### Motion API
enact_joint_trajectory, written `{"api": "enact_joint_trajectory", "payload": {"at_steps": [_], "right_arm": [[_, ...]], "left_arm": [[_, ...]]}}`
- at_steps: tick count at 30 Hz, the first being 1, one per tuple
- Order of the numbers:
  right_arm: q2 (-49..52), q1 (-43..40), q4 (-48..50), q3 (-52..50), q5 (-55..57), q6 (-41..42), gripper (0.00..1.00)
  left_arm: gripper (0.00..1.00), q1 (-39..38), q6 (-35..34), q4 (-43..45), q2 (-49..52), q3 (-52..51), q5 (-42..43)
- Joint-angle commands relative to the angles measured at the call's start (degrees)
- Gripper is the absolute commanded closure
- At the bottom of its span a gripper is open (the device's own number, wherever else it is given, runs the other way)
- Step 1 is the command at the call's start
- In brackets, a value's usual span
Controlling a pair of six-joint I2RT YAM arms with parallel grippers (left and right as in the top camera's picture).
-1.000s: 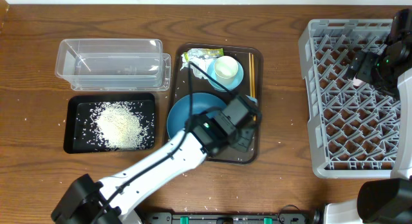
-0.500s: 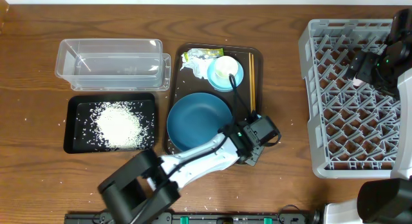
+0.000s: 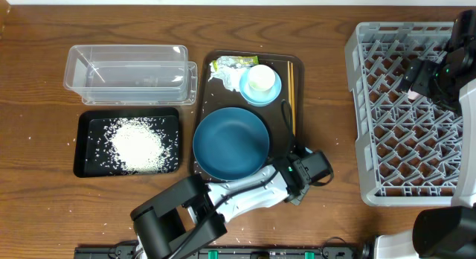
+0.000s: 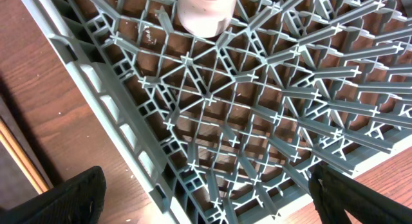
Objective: Sort waste into correct bins and load items into the dishwasher rack
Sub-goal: 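Slide the teal plate toward the tray's front edge with the left gripper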
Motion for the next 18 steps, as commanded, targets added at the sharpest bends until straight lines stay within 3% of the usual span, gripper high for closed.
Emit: {"api": "enact_joint_trajectory", "payload": {"at_steps": [1,10,18], "right_arm": [[0.07,-0.13,0.0,0.52,0.35,-0.5,0.01],[0.07,-0.13,0.0,0.52,0.35,-0.5,0.01],[0.07,-0.13,0.0,0.52,0.35,-0.5,0.01]], "left_arm": [[0.94,-2.6,-1.05,0.42,1.07,0.72,0.11],[0.94,-5.25,-1.03,2.86,1.05,0.79,0.07],[0.78,-5.2,-1.01,2.54,-0.98,2.91,0.04]]}}
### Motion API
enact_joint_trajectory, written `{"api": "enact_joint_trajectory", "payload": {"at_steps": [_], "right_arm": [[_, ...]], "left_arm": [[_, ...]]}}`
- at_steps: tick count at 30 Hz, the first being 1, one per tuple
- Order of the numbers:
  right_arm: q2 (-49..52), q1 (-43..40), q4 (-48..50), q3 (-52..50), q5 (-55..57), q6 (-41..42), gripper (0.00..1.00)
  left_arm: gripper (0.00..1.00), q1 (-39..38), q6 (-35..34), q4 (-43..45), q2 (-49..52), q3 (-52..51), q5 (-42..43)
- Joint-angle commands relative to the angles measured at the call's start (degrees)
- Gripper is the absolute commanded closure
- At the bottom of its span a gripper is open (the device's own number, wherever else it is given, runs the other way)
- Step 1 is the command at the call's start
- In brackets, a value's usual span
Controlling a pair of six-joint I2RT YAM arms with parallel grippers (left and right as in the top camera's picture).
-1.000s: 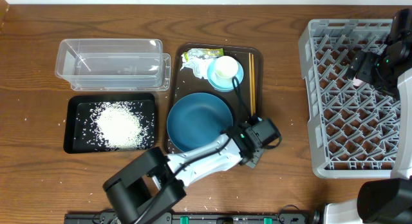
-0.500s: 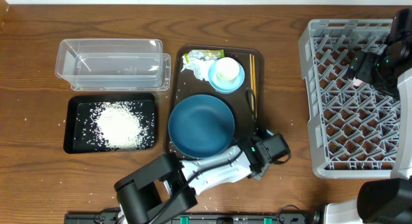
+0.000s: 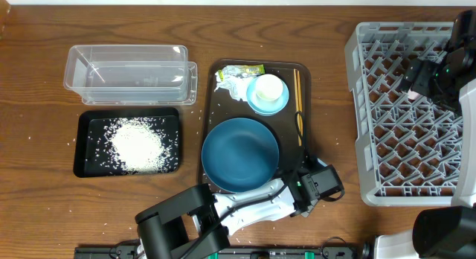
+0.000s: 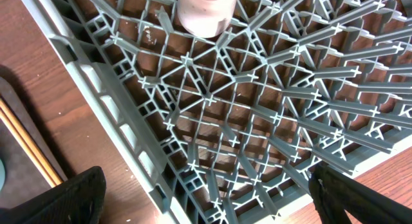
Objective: Sort waste into correct bins and load items into the dishwasher rack
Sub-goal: 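Slide the teal plate toward the tray's front edge with the left gripper, then release the plate and move the left gripper over the black tray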
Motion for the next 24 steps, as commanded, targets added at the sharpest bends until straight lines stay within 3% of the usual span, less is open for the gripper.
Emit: {"api": "enact_joint_trajectory", "payload": {"at_steps": [1,6,12,19,21,24], "right_arm": [[0.07,-0.13,0.0,0.55,0.33,-0.5,0.01],[0.07,-0.13,0.0,0.55,0.33,-0.5,0.01],[0.07,-0.13,0.0,0.55,0.33,-0.5,0.01],[0.07,-0.13,0.0,0.55,0.33,-0.5,0.01],[0.07,-0.13,0.0,0.55,0.33,-0.5,0.01],[0.07,-0.13,0.0,0.55,0.33,-0.5,0.01]], "left_arm": [[0.77,-0.17,-0.11,-0.35,-2.05,3.19,1.05],[0.72,1.33,-0.11,-1.88,-8.74,5.68,0.81],[0.64,8.7,-0.11,-5.68,-21.4,5.77,0.79],[0.57,27.61,-0.07,-19.63,-35.39,5.77,-0.81],[0.45,34.6,-0.09,-23.91,-38.32,5.75,-1.11],[0.36,44.63,-0.09,-29.22,-41.35,5.75,-1.11]]}}
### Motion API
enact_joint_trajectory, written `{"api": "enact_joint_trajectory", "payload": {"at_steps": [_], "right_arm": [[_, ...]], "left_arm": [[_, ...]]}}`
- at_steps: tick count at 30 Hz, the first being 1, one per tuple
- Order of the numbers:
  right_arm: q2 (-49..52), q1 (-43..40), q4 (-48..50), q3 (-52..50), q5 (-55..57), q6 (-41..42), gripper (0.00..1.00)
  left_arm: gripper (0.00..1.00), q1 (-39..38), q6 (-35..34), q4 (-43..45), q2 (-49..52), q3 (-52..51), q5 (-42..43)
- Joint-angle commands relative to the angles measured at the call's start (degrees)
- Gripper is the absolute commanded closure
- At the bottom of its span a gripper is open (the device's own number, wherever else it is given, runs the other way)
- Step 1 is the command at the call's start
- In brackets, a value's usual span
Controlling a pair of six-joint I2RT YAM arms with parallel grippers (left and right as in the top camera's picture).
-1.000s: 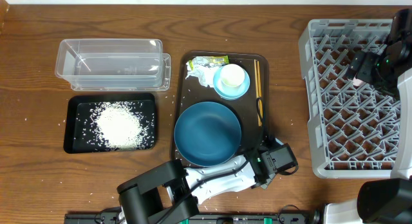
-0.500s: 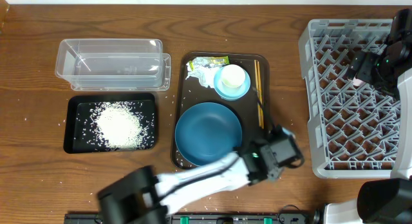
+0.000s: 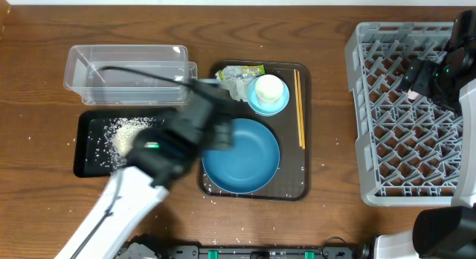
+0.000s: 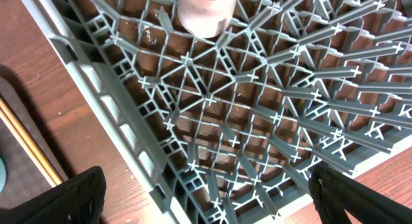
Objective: Sort waste into correct bins and load items into the dishwasher rack
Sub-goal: 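Release the plate and move the left gripper over the black tray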
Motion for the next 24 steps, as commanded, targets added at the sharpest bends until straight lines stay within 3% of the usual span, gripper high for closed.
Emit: {"api": "enact_joint_trajectory", "payload": {"at_steps": [1,5,10,24], "right_arm": [[0.07,-0.13,-0.04,0.52,0.33,-0.5,0.01],[0.07,-0.13,-0.04,0.52,0.33,-0.5,0.01],[0.07,-0.13,-0.04,0.52,0.33,-0.5,0.01],[0.07,-0.13,-0.02,0.52,0.15,-0.48,0.01]], "left_arm": [[0.31,9.22,-0.13,-3.69,-2.8,0.63,-0.85],[0.21,20.48,-0.11,-8.37,-3.87,0.63,-0.85],[0.16,28.5,-0.13,-13.49,-3.61,0.48,-0.83],[0.09,30.4,-0.13,-14.05,-3.54,0.48,-0.81]]}}
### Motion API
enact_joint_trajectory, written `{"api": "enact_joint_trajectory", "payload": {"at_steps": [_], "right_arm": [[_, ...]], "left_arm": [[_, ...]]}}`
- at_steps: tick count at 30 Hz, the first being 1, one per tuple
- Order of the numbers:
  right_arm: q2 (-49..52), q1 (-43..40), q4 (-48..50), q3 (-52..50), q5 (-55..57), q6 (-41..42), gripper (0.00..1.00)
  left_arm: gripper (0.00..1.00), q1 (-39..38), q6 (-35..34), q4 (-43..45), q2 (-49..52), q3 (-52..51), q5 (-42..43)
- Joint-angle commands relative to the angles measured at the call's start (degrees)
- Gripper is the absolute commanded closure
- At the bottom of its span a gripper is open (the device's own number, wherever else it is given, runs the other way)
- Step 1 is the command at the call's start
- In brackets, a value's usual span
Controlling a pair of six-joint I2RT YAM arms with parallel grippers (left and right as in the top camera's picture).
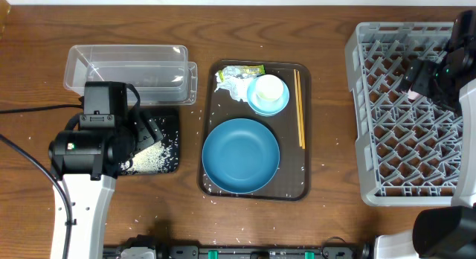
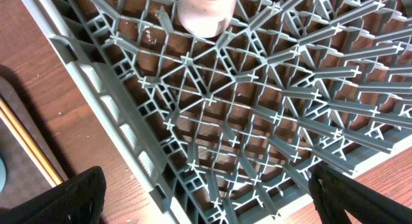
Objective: Sort waste into correct bins and load items into the dishwasher rack
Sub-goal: 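Release the plate and move the left gripper over the black tray, then reach the right gripper to the white cup in the light-blue bowl and grasp it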
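A brown tray [image 1: 212,103] in the middle holds a blue plate [image 1: 240,155], a white cup [image 1: 268,88] on a light blue saucer, chopsticks [image 1: 299,110], and a green wrapper [image 1: 242,69] beside crumpled tissue. The grey dishwasher rack [image 1: 357,140] stands at the right with a pale cup [image 2: 205,11] inside. My right gripper [image 2: 207,197] hangs open over the rack [image 2: 129,121], nothing between its fingers. My left gripper [image 1: 145,131] sits over the black bin [image 1: 167,166] of rice; its jaws cannot be made out.
A clear plastic bin [image 1: 130,54] stands at the back left, just behind the black bin. Rice grains lie scattered on the wood around the tray's front edge. The tray's corner and chopsticks [image 2: 26,153] show at the left of the right wrist view.
My left arm was over the plate's left side and the clear bin; now it stands further left, over the black rice bin. The tray, dishes and right arm have not moved.
My left gripper was at the tray's front right corner, reaching along the table's front edge. A moment later the tray stood a little further right, the gripper still at that corner. Then the arm was over the plate's left side, and now over the black bin.
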Motion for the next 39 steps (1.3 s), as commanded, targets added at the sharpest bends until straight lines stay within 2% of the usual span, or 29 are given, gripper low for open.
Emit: {"api": "enact_joint_trajectory", "payload": {"at_steps": [1,6,11,13,15,17,20,23,28,34,39], "right_arm": [[0.07,-0.13,0.31,0.52,-0.35,-0.44,0.01],[0.07,-0.13,3.65,0.52,-9.6,4.17,0.01],[0.07,-0.13,1.99,0.52,-26.47,5.79,0.01],[0.07,-0.07,2.58,0.52,-37.77,8.31,0.01],[0.17,1.16,4.87,0.35,-47.47,7.52,0.01],[0.17,4.37,8.55,0.24,-50.18,4.15,0.02],[0.37,11.34,10.86,0.24,-44.06,0.11,0.04],[1.42,20.98,11.17,0.24,-29.4,0.26,0.05],[5.29,34.4,12.11,0.24,-14.67,1.07,0.06],[9.33,43.3,17.64,0.24,-7.82,1.05,0.05],[11.78,45.77,23.08,0.24,-7.54,1.07,0.04]], "left_arm": [[0.09,0.35,0.09,-0.15,0.02,0.46,-0.31],[0.09,0.35,0.09,-0.15,0.02,0.46,-0.31],[0.08,0.35,0.09,-0.17,0.02,0.46,-0.31],[0.08,0.35,0.09,-0.15,0.02,0.46,-0.33],[0.08,0.35,0.09,-0.17,0.02,0.46,-0.31],[0.08,0.35,0.09,-0.17,0.02,0.46,-0.31],[0.08,0.35,0.09,-0.15,0.02,0.46,-0.31],[0.08,0.35,0.09,-0.17,0.02,0.46,-0.31],[0.08,0.35,0.09,-0.17,0.02,0.46,-0.33],[0.07,0.35,0.09,-0.17,0.02,0.46,-0.31],[0.08,0.35,0.09,-0.17,0.02,0.46,-0.33]]}}
